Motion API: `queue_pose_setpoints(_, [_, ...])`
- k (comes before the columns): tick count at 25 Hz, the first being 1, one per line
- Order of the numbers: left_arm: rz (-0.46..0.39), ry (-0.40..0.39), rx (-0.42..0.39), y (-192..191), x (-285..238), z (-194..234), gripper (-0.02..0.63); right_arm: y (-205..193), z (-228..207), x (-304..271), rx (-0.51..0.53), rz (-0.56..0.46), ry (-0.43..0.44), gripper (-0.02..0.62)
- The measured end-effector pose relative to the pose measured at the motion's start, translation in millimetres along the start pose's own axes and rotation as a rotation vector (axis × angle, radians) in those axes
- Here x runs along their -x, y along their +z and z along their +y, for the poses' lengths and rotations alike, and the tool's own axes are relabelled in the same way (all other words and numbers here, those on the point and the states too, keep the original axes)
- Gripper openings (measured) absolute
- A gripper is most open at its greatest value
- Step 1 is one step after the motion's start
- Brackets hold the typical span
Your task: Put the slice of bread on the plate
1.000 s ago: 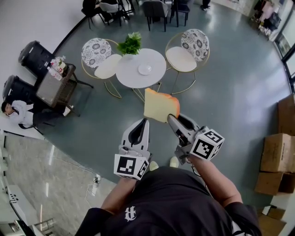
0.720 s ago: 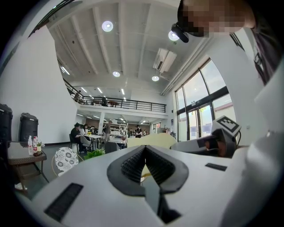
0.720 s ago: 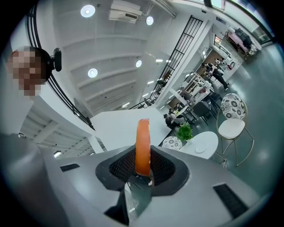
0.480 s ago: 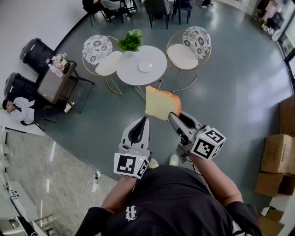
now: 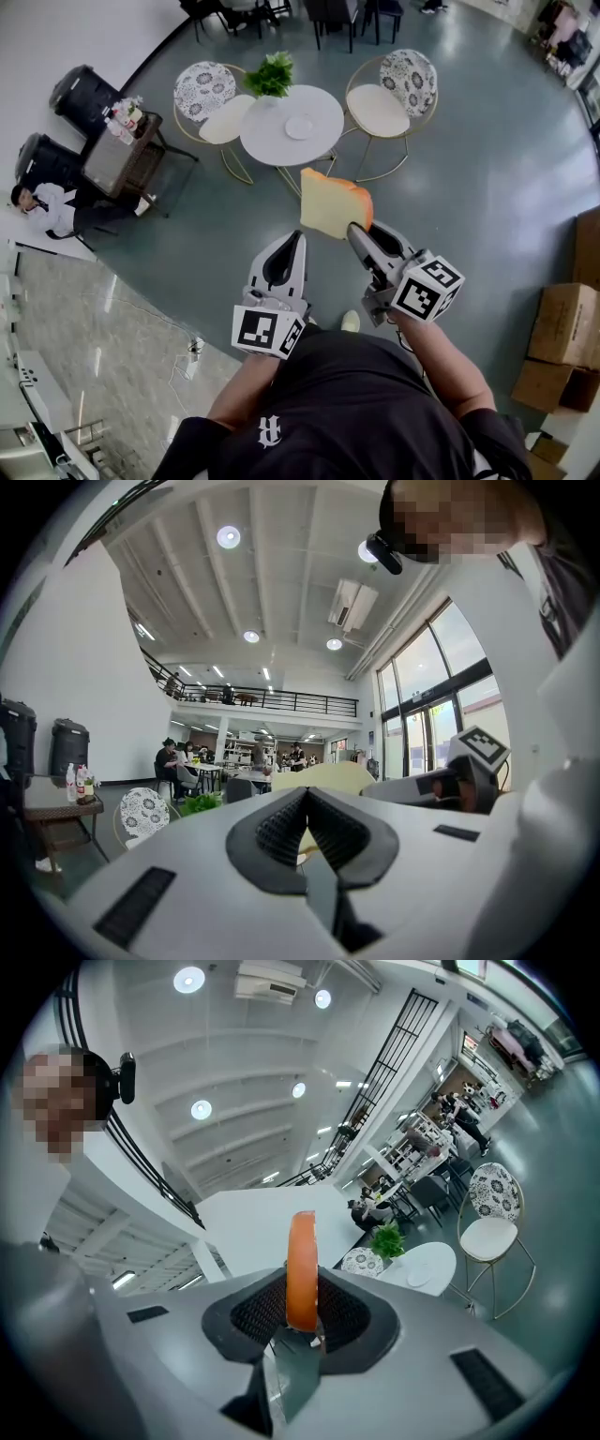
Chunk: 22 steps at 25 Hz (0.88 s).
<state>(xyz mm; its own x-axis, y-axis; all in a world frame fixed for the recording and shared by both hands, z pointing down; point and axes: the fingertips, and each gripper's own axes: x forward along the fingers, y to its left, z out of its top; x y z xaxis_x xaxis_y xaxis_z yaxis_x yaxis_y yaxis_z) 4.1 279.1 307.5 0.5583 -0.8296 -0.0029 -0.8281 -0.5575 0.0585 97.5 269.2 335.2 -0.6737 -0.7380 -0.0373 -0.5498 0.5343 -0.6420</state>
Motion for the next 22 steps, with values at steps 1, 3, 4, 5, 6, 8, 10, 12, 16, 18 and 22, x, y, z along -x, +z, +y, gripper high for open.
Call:
queue_pose_setpoints(1, [0.001,0.006,0.001,0,0,0,0.008,0,0,0,0.001,0.003,0.004,0.091])
queue_pose_setpoints(3, [0.003,0.016,0.000,-1,2,0,0.008,-1,-1,0,0.003,0.008,0.010,0.091])
queue_pose_setpoints(4, [0.004,0.018,-0.001,-2,2,-1,0.008,-1,-1,0,0.002,0.008,0.013,0.091])
queue_pose_setpoints(5, [0.006,0.020,-0.003,-3,1,-2,0.008,0,-3,0,0.000,0.007,0.015,0.091])
queue_pose_setpoints(6, [0.008,0.021,-0.005,-3,-1,-3,0.008,1,-6,1,-0.003,0.006,0.016,0.091])
queue_pose_setpoints(8, [0.012,0.023,-0.007,-5,-6,-6,0.008,2,-11,3,-0.011,0.005,0.016,0.091])
queue_pose_setpoints(10, [0.014,0.023,-0.007,-6,-7,-5,0.008,1,-13,2,-0.018,0.007,0.013,0.091])
queue_pose_setpoints(12, [0.021,0.019,-0.008,-8,-11,-1,0.008,0,-16,-2,-0.023,0.008,0.010,0.091])
queue_pose_setpoints(16, [0.023,0.007,-0.002,-11,-27,9,0.008,5,-28,-15,-0.029,0.010,-0.001,0.091])
queue_pose_setpoints(18, [0.018,0.002,0.003,-11,-30,16,0.008,3,-29,-22,-0.028,0.014,-0.008,0.091])
queue_pose_setpoints(22, [0.009,-0.014,0.010,-10,-61,46,0.008,13,-46,-56,-0.023,0.018,-0.025,0.091])
